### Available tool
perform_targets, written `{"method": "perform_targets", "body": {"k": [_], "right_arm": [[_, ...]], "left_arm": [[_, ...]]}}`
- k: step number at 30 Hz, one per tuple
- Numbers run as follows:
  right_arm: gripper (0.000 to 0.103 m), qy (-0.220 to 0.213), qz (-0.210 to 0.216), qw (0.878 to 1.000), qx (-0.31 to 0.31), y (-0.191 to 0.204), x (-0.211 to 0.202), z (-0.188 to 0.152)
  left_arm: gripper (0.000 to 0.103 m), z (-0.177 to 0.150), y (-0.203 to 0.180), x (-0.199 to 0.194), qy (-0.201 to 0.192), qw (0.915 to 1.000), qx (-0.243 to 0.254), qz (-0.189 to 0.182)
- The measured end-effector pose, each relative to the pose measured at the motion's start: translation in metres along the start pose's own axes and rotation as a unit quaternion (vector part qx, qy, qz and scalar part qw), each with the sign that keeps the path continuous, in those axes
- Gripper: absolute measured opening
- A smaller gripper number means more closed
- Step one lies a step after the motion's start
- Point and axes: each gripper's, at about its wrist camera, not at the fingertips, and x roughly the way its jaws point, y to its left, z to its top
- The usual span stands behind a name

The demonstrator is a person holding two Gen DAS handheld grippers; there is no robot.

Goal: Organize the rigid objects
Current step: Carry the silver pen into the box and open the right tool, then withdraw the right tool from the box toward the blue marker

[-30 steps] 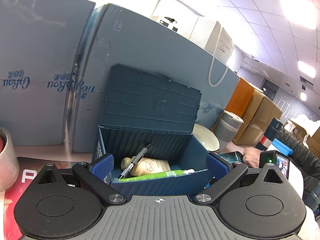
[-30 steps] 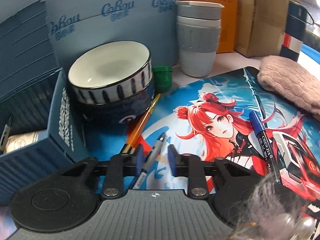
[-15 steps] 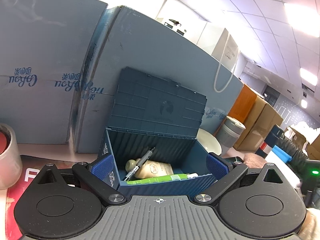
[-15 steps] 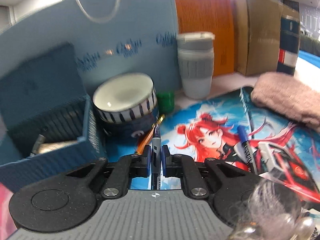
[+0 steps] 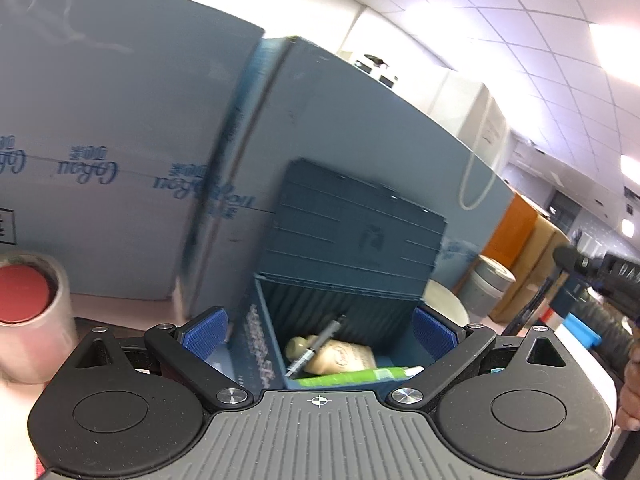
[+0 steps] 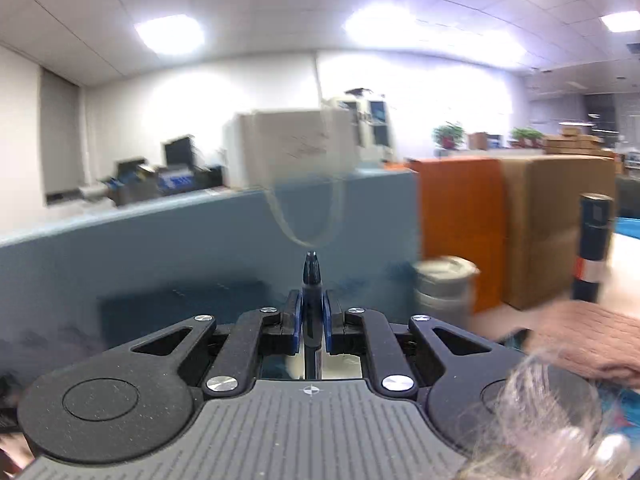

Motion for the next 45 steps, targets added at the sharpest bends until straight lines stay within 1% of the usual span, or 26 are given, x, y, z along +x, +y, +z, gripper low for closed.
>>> {"method": "perform_targets", "body": {"k": [3, 6, 8, 10, 13, 14, 16, 19, 22, 27, 30, 32, 36, 37, 38, 39, 41, 45], "right_arm": [[0.010, 0.008, 0.054, 0.998, 0.016, 0.021, 0.008, 0.000], [0.010, 0.034, 0.108, 0.992, 0.049, 0.037, 0.023, -0.007], [0.010, 0.052, 0.141, 0.986, 0.073, 0.046, 0.034, -0.016], [0.010, 0.081, 0.162, 0.979, 0.092, 0.053, 0.049, -0.027], [0.010, 0.132, 0.202, 0.962, 0.126, 0.060, 0.070, -0.046], [0.010, 0.146, 0.204, 0.959, 0.133, 0.060, 0.076, -0.052], [0.010, 0.166, 0.202, 0.956, 0.137, 0.060, 0.085, -0.060], [0.010, 0.183, 0.192, 0.955, 0.135, 0.060, 0.093, -0.067], [0.011, 0.184, 0.168, 0.962, 0.109, 0.062, 0.090, -0.073], [0.015, 0.185, 0.140, 0.970, 0.071, 0.062, 0.090, -0.080], [0.022, 0.182, 0.113, 0.975, 0.049, 0.062, 0.087, -0.082], [0.037, 0.181, 0.104, 0.977, 0.047, 0.060, 0.085, -0.083], [0.054, 0.172, 0.088, 0.980, 0.042, 0.056, 0.080, -0.080], [0.063, 0.169, 0.085, 0.981, 0.041, 0.055, 0.078, -0.079], [0.070, 0.165, 0.083, 0.982, 0.041, 0.053, 0.075, -0.077], [0.072, 0.160, 0.082, 0.983, 0.041, 0.052, 0.073, -0.076], [0.081, 0.151, 0.073, 0.985, 0.036, 0.050, 0.068, -0.072], [0.087, 0.135, 0.069, 0.988, 0.036, 0.044, 0.058, -0.065]], "left_arm": [[0.100, 0.001, 0.005, -0.001, -0.003, 0.9999, -0.006, 0.012], [0.100, 0.003, 0.009, -0.003, -0.009, 0.9997, -0.009, 0.020], [0.100, 0.003, 0.011, -0.004, -0.012, 0.9996, -0.012, 0.023], [0.100, 0.004, 0.014, -0.005, -0.017, 0.9994, -0.016, 0.027], [0.100, 0.005, 0.018, -0.006, -0.018, 0.9991, -0.021, 0.033], [0.100, 0.005, 0.018, -0.006, -0.017, 0.9991, -0.021, 0.034], [0.100, 0.004, 0.020, -0.005, -0.014, 0.9990, -0.022, 0.035], [0.100, 0.004, 0.021, -0.004, -0.010, 0.9989, -0.024, 0.039], [0.100, 0.004, 0.020, -0.004, -0.008, 0.9991, -0.019, 0.037], [0.100, 0.003, 0.017, -0.003, -0.007, 0.9993, -0.014, 0.035], [0.100, 0.004, 0.017, -0.003, -0.007, 0.9993, -0.013, 0.033], [0.100, 0.003, 0.015, -0.003, -0.007, 0.9994, -0.012, 0.032], [0.100, 0.003, 0.014, -0.003, -0.007, 0.9995, -0.008, 0.029], [0.100, 0.003, 0.013, -0.003, -0.007, 0.9995, -0.007, 0.028], [0.100, 0.003, 0.013, -0.003, -0.008, 0.9996, -0.007, 0.028], [0.100, 0.003, 0.012, -0.003, -0.008, 0.9996, -0.006, 0.027], [0.100, 0.003, 0.010, -0.003, -0.009, 0.9996, -0.004, 0.026], [0.100, 0.002, 0.005, -0.005, -0.011, 0.9997, 0.000, 0.021]]}}
